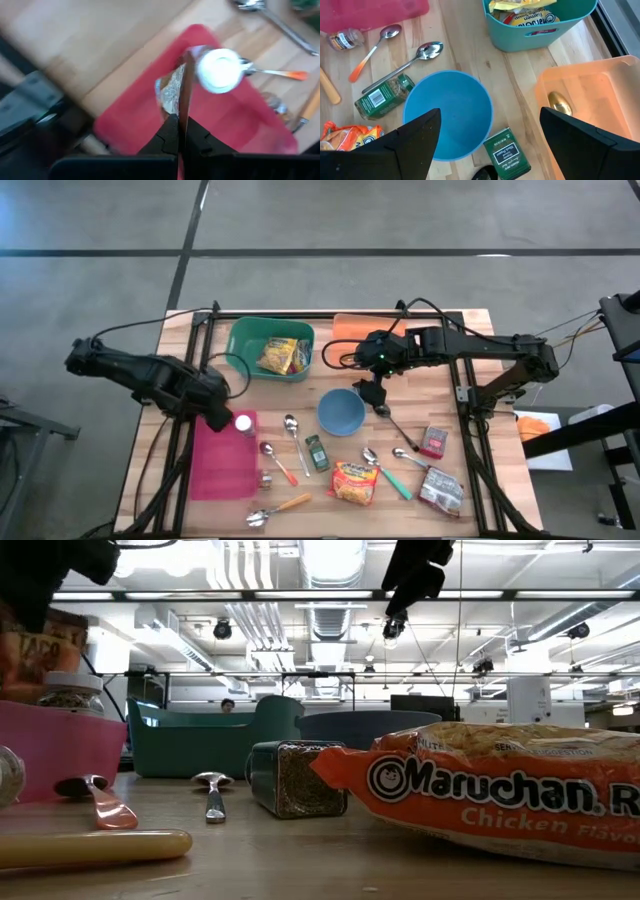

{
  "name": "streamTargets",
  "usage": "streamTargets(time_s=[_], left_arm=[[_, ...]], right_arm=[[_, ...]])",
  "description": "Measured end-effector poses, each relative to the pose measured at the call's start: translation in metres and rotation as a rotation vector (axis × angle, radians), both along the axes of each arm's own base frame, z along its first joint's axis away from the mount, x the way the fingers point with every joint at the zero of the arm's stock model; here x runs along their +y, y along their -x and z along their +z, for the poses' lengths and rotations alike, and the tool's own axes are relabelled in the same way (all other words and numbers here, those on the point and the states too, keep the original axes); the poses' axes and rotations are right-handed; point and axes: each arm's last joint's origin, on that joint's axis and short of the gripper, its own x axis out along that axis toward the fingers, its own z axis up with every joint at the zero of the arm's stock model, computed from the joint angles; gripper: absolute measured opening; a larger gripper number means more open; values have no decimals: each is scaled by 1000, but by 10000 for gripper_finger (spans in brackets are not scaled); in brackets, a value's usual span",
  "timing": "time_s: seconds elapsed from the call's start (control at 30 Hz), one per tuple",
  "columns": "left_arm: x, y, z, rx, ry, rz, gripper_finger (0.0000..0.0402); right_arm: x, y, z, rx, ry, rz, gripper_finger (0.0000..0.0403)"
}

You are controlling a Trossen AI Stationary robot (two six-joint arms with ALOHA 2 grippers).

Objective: Pick & Place Food Item
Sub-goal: Put the orange seasoning bag into the pink bin

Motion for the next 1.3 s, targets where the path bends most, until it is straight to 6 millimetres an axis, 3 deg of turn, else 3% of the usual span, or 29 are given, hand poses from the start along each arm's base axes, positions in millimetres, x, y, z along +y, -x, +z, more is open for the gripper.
streamTargets(time_s=[0.13, 0.43, 0.93, 1.3], left_arm=[[-5, -8, -14, -61, 20, -15, 0], [-7, -12, -38, 17, 5, 20, 0], [-10, -20, -45, -27, 19, 16, 0], [-9, -16, -63, 14, 12, 27, 0]], right_arm=[[0, 0, 0, 0, 0, 0, 337], [0, 0, 0, -3, -15, -21, 337], [0, 0, 0, -6, -32, -42, 337], [0, 0, 0, -4, -44, -57, 337]])
